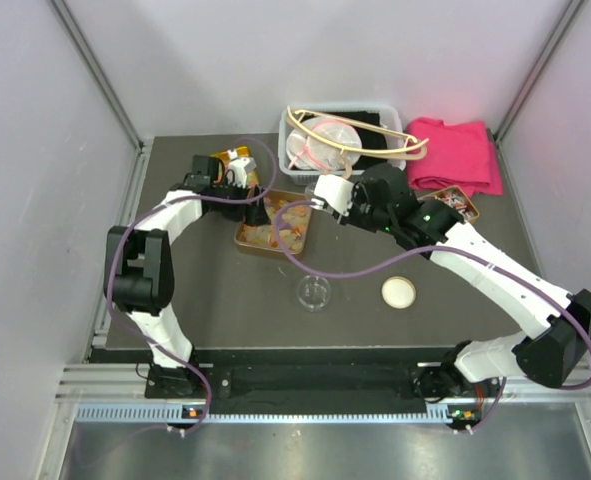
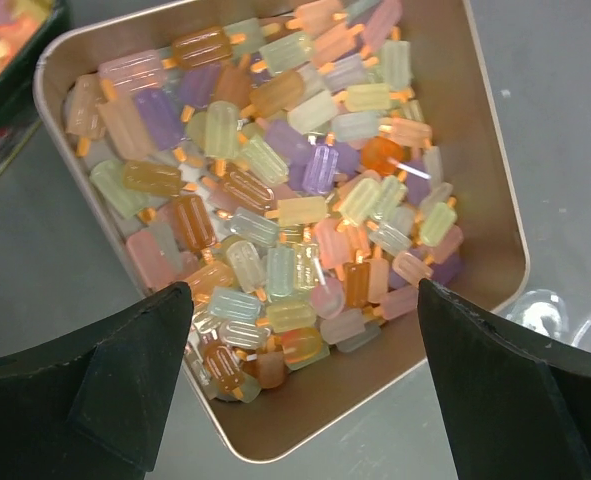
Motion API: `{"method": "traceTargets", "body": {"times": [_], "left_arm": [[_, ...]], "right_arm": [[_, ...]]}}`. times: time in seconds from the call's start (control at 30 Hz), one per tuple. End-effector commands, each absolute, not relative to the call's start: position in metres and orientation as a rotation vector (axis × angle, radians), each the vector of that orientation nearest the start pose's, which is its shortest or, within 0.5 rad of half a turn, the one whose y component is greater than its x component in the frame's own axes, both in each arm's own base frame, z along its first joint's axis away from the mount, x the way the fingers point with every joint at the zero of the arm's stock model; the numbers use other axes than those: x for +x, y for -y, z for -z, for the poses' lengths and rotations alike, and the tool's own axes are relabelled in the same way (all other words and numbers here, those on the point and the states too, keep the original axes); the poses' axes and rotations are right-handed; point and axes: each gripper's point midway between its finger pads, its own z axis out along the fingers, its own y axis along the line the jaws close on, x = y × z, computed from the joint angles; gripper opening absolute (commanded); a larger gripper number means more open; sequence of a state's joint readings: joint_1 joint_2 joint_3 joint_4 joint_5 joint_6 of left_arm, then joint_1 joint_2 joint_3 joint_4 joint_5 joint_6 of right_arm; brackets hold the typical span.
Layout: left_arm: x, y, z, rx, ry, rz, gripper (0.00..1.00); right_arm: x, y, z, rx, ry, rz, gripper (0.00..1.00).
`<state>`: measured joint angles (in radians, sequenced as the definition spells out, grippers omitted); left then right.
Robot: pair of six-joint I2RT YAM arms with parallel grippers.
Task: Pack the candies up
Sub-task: Adjust the storage box at the center of the board.
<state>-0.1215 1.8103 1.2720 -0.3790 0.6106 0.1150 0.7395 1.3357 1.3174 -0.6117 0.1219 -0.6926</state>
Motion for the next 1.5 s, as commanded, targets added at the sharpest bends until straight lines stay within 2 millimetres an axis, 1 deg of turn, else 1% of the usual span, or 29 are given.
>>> {"method": "traceTargets", "body": {"times": [0.0, 0.07, 0.13, 0.2, 0.27, 0.33, 0.4, 0.43, 0.5, 0.53, 0.57, 0.63, 0.67, 0.73, 0.83, 0.87, 0.9, 0.97, 1.07, 1.1, 1.17, 1.2, 1.4, 1.47], "left_arm": [[0.421, 0.12, -0.102, 0.503, -2.333, 0.522, 0.99], [0.42, 0.12, -0.103, 0.503, -2.324, 0.517, 0.99], [0.416, 0.129, -0.111, 0.539, -2.291, 0.579, 0.97], [0.413, 0.14, -0.128, 0.568, -2.232, 0.651, 0.95], [0.414, 0.145, -0.147, 0.594, -2.167, 0.672, 0.95], [0.414, 0.145, -0.163, 0.599, -2.121, 0.662, 0.95], [0.417, 0.143, -0.172, 0.605, -2.098, 0.634, 0.95], [0.42, 0.137, -0.174, 0.585, -2.102, 0.582, 0.92], [0.424, 0.128, -0.169, 0.556, -2.131, 0.52, 0.86], [0.426, 0.121, -0.159, 0.556, -2.159, 0.471, 0.82], [0.427, 0.117, -0.152, 0.554, -2.182, 0.447, 0.8], [0.426, 0.111, -0.13, 0.55, -2.244, 0.417, 0.76], [0.427, 0.107, -0.123, 0.537, -2.267, 0.386, 0.73], [0.425, 0.103, -0.104, 0.519, -2.32, 0.378, 0.71], [0.427, 0.098, -0.085, 0.487, -2.368, 0.34, 0.67], [0.428, 0.095, -0.082, 0.478, -2.375, 0.313, 0.65], [0.429, 0.093, -0.077, 0.473, -2.387, 0.297, 0.61], [0.431, 0.09, -0.075, 0.469, -2.393, 0.28, 0.6], [0.432, 0.089, -0.071, 0.466, -2.401, 0.254, 0.52], [0.432, 0.089, -0.069, 0.468, -2.405, 0.241, 0.47], [0.433, 0.089, -0.065, 0.469, -2.412, 0.234, 0.42], [0.432, 0.089, -0.062, 0.478, -2.419, 0.232, 0.38], [0.43, 0.092, -0.049, 0.49, -2.45, 0.24, 0.31], [0.43, 0.094, -0.047, 0.492, -2.455, 0.248, 0.27]], "right_arm": [[0.317, -0.228, -0.285, -1.32, -1.654, 0.088, 0.0], [0.315, -0.228, -0.287, -1.317, -1.651, 0.083, 0.0], [0.315, -0.227, -0.288, -1.314, -1.651, 0.086, 0.0], [0.316, -0.225, -0.287, -1.312, -1.655, 0.092, 0.0], [0.315, -0.225, -0.286, -1.314, -1.655, 0.095, 0.0], [0.314, -0.224, -0.284, -1.316, -1.657, 0.095, 0.0], [0.315, -0.224, -0.283, -1.314, -1.655, 0.095, 0.0], [0.314, -0.224, -0.281, -1.318, -1.655, 0.095, 0.0], [0.314, -0.224, -0.28, -1.317, -1.654, 0.095, 0.0], [0.314, -0.224, -0.279, -1.319, -1.656, 0.095, 0.0], [0.314, -0.224, -0.28, -1.316, -1.655, 0.097, 0.0], [0.314, -0.223, -0.282, -1.308, -1.65, 0.098, 0.0], [0.314, -0.223, -0.284, -1.305, -1.649, 0.097, 0.0], [0.314, -0.223, -0.287, -1.3, -1.645, 0.094, 0.0], [0.314, -0.224, -0.29, -1.298, -1.638, 0.089, 0.0], [0.313, -0.224, -0.29, -1.299, -1.641, 0.09, 0.0], [0.314, -0.224, -0.29, -1.3, -1.642, 0.09, 0.0], [0.312, -0.224, -0.291, -1.303, -1.639, 0.085, 0.0], [0.312, -0.225, -0.29, -1.306, -1.642, 0.076, 0.0], [0.312, -0.226, -0.29, -1.305, -1.643, 0.071, 0.0], [0.311, -0.229, -0.288, -1.313, -1.649, 0.054, 0.0], [0.311, -0.23, -0.288, -1.314, -1.648, 0.051, 0.0], [0.309, -0.241, -0.28, -1.348, -1.646, 0.04, 0.0], [0.309, -0.244, -0.277, -1.364, -1.647, 0.045, 0.0]]}}
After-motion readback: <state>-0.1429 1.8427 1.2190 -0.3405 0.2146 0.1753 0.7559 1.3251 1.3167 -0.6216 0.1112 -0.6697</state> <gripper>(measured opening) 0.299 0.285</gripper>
